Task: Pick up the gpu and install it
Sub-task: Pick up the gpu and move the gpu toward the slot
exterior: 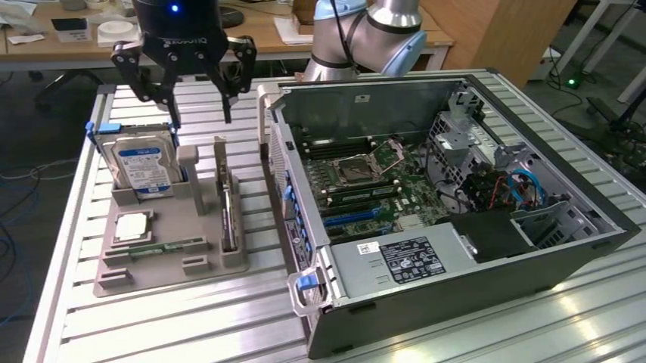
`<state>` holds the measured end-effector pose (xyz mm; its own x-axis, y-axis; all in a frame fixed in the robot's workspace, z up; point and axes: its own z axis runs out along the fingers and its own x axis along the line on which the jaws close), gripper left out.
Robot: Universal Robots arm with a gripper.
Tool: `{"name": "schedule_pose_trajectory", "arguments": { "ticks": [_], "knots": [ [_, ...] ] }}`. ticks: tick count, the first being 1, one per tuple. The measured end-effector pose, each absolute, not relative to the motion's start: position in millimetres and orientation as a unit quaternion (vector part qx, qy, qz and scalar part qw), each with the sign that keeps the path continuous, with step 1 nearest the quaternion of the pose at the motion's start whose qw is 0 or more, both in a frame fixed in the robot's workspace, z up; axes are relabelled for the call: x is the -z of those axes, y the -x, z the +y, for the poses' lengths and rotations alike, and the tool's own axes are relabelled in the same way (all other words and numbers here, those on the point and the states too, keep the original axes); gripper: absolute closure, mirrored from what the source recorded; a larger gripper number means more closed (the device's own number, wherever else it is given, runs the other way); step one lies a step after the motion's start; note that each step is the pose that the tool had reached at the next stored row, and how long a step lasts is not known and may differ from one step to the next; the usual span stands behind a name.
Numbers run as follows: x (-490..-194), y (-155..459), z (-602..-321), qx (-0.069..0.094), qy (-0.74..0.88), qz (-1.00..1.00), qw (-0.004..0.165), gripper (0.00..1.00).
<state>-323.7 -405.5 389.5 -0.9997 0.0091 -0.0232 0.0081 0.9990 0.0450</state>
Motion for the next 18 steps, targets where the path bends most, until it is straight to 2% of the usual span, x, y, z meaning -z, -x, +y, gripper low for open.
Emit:
{"name": "schedule_pose_trajectory", "arguments": {
  "ticks": [18],
  "knots": [
    [-369,323,-410,-0.022,0.004,1.0,0.011,0.35]
  ]
}}
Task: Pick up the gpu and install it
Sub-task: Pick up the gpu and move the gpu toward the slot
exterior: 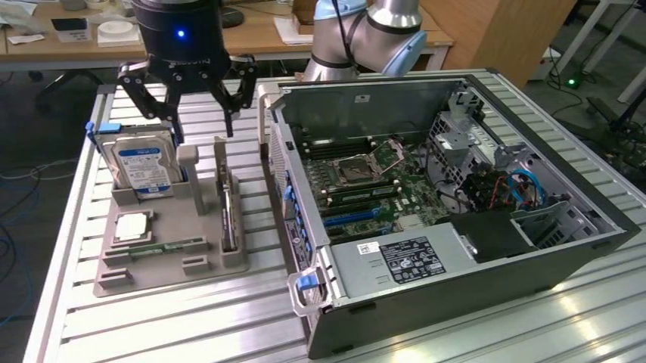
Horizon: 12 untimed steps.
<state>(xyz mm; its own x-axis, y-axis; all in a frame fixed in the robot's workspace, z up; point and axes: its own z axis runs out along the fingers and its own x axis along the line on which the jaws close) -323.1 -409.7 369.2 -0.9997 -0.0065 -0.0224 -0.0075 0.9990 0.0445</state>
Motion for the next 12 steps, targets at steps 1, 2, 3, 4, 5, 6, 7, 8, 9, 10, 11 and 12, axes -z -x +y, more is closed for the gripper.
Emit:
{"name": "schedule_pose_trajectory", "arguments": {
  "ticks": [1,2,3,4,5,6,7,8,9,10,11,12],
  "knots": [
    [-368.3,323.1,-410.2,-0.022,0.004,1.0,0.011,0.35],
    [-367.3,323.0,-410.6,-0.022,0.004,1.0,0.011,0.35],
    [-366.4,322.8,-410.7,-0.022,0.005,1.0,0.011,0.35],
    [-365.5,322.5,-410.7,-0.022,0.006,1.0,0.011,0.35],
    [-364.5,321.9,-410.7,-0.022,0.006,1.0,0.011,0.35],
    [-363.6,321.3,-410.7,-0.022,0.006,1.0,0.011,0.35],
    [-362.9,320.6,-410.7,-0.022,0.006,1.0,0.011,0.35],
    [-362.1,319.8,-410.7,-0.022,0.006,1.0,0.011,0.35],
    [-361.3,319.1,-410.7,-0.022,0.006,1.0,0.011,0.35],
    [-360.5,318.5,-410.7,-0.022,0.006,1.0,0.011,0.35],
    [-359.7,317.9,-410.8,-0.022,0.006,1.0,0.011,0.35],
    [-359.0,317.4,-410.8,-0.022,0.006,1.0,0.011,0.35]
  ]
}}
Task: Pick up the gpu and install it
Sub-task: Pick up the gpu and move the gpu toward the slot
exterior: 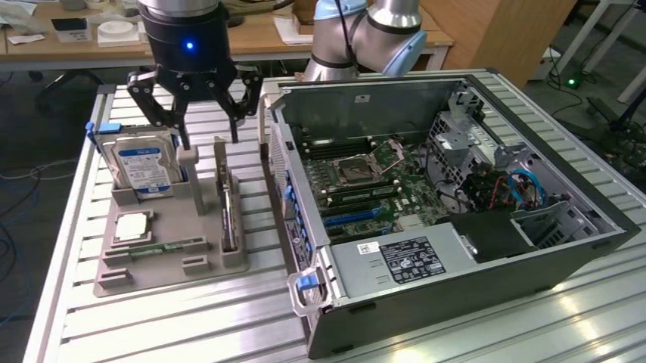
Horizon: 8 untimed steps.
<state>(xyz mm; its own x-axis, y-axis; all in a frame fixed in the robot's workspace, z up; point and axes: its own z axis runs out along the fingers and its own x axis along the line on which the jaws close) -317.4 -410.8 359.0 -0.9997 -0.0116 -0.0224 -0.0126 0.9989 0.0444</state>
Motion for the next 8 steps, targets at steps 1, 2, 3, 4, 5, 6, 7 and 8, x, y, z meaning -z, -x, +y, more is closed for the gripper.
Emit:
{"name": "schedule_pose_trajectory", "arguments": {
  "ticks": [1,2,3,4,5,6,7,8],
  "knots": [
    [-358.2,316.9,-411.0,-0.022,0.006,1.0,0.011,0.35],
    [-357.4,316.4,-411.3,-0.022,0.006,1.0,0.011,0.35],
    [-356.4,315.9,-411.8,-0.022,0.006,1.0,0.011,0.35],
    [-355.5,315.5,-412.4,-0.022,0.007,1.0,0.011,0.35],
    [-354.5,315.2,-413.0,-0.022,0.007,1.0,0.011,0.35],
    [-353.5,314.8,-413.8,-0.022,0.007,1.0,0.011,0.35],
    [-352.5,314.7,-414.7,-0.022,0.007,1.0,0.011,0.35],
    [-351.3,314.4,-415.4,-0.022,0.007,1.0,0.011,0.35]
  ]
}}
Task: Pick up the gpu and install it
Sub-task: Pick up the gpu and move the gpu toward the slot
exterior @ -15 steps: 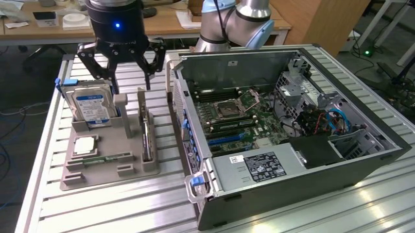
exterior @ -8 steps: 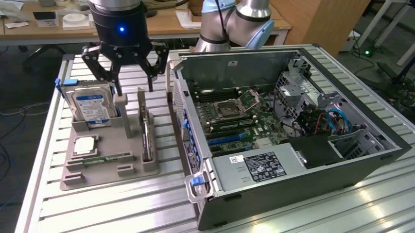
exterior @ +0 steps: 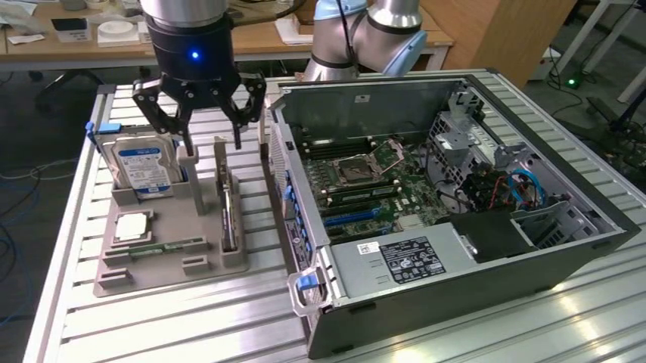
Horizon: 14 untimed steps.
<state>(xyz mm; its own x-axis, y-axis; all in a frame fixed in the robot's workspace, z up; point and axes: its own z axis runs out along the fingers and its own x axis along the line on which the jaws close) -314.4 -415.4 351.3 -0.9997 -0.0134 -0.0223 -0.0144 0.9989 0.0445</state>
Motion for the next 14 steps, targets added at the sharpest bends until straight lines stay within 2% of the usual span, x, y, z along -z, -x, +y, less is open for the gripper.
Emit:
{"name": "schedule_pose_trajectory", "arguments": {
  "ticks": [14],
  "knots": [
    [-337,313,-418,-0.022,0.008,1.0,0.011,0.35]
  ]
}}
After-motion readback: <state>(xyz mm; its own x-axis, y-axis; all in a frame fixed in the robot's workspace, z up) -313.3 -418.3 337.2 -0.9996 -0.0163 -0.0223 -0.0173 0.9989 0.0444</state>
